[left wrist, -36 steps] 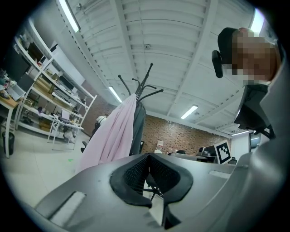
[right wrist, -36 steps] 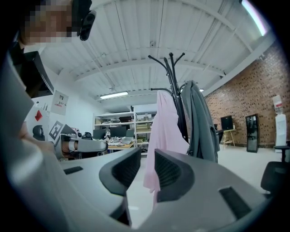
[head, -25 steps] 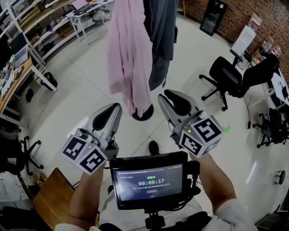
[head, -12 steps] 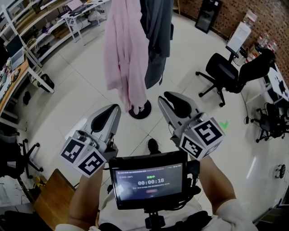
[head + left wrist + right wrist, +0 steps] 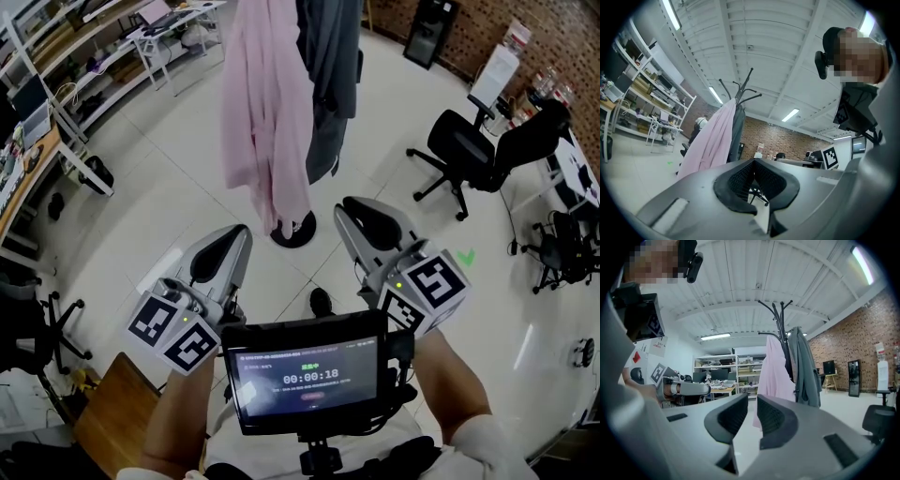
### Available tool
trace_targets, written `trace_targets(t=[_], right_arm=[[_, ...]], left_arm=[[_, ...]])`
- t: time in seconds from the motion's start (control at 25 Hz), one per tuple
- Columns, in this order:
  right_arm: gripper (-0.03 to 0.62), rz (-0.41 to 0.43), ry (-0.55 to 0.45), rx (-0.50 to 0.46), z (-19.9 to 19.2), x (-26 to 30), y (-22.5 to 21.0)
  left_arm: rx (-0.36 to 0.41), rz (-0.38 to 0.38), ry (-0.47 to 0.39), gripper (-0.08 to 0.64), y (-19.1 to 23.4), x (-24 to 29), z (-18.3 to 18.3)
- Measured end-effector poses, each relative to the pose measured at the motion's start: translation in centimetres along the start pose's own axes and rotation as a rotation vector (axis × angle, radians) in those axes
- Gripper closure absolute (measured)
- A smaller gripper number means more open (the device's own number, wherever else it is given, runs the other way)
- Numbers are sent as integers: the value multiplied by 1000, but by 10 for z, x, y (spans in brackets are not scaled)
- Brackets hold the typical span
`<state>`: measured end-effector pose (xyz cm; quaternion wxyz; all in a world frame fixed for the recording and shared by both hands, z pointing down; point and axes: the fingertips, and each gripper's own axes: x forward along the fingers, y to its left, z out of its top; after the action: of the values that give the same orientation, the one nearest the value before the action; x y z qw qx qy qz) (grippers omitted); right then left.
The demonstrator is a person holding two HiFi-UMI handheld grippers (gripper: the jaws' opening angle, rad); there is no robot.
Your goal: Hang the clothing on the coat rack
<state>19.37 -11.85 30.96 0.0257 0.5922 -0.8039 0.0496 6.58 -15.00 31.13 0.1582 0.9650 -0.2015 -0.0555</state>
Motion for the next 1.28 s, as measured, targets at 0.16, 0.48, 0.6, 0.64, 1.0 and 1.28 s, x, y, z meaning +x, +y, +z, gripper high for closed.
trace_targets(t=[0.16, 0.48, 0.6, 0.64, 1.0, 1.28], right_arm=[[534, 5, 12, -4, -3, 3, 5], [534, 6, 15, -18, -10, 18, 6], [535, 15, 28, -12, -18, 23, 10], [535, 17, 33, -10, -20, 23, 11], [537, 11, 44, -7, -29, 22, 4], [538, 5, 42, -9, -29, 14, 8]], left_arm=[[-8, 4, 5, 560, 4, -6, -3], [-11, 2, -2, 560, 16, -11, -4], [-18, 13, 3, 560, 22, -16, -9], [-22, 18, 7, 560, 22, -17, -11], [-38, 24, 23, 560, 24, -16, -24], [-46, 23, 20, 560, 19, -22, -25]])
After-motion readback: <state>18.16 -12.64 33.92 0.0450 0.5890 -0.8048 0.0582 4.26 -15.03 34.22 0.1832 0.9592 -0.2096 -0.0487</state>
